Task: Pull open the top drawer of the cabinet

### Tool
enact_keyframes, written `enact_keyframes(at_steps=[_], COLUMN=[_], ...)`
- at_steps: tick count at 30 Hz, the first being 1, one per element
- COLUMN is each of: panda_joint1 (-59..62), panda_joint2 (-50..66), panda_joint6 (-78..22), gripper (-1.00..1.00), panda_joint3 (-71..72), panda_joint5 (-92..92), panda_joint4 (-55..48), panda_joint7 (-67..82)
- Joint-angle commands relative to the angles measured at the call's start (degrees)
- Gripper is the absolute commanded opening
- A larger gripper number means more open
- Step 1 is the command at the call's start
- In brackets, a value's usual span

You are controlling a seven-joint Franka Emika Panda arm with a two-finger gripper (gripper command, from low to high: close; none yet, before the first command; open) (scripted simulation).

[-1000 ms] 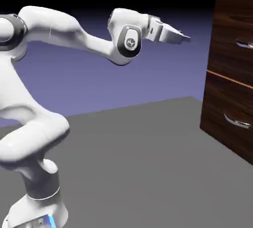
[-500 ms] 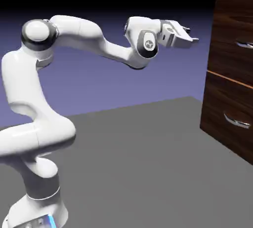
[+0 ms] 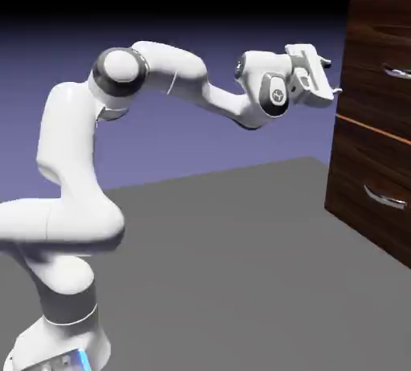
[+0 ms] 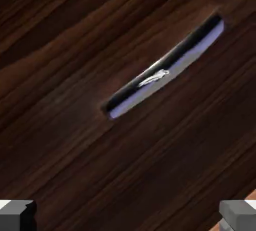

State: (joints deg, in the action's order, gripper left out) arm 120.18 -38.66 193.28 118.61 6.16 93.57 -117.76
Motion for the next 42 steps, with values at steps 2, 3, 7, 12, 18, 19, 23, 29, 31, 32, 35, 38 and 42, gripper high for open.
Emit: enact_keyframes(at_steps=[2,3,7,12,18,19,23,29,31,32,35,38,42], panda_joint1=[4.16,6.23,14.54,24.92,37.38,39.05,33.59,22.66,19.02,17.2,11.73,6.27,-1.02], panda_joint2=[-0.21,-0.31,-0.72,-1.24,-1.86,-1.94,1.34,7.9,10.09,11.19,14.47,17.75,22.13], panda_joint6=[0.66,0.99,2.32,3.97,5.96,6.23,5.58,4.27,3.84,3.62,2.97,2.32,1.45], gripper=[0.0,0.0,0.0,0.0,0.0,0.0,0.0,0.0,0.0,0.0,0.0,0.0,0.0], panda_joint3=[4.08,6.12,14.27,24.46,36.68,38.32,32.1,19.64,15.48,13.41,7.18,0.95,-7.36], panda_joint5=[0.21,0.32,0.74,1.27,1.91,1.99,3.63,6.9,7.99,8.53,10.17,11.8,13.98], panda_joint4=[-2.32,-3.48,-8.11,-13.9,-20.85,-21.79,-23.08,-25.66,-26.52,-26.95,-28.23,-29.52,-31.24], panda_joint7=[-2.59,-3.88,-9.06,-15.53,-23.29,-24.33,-23.56,-22.02,-21.51,-21.25,-20.48,-19.72,-18.69])
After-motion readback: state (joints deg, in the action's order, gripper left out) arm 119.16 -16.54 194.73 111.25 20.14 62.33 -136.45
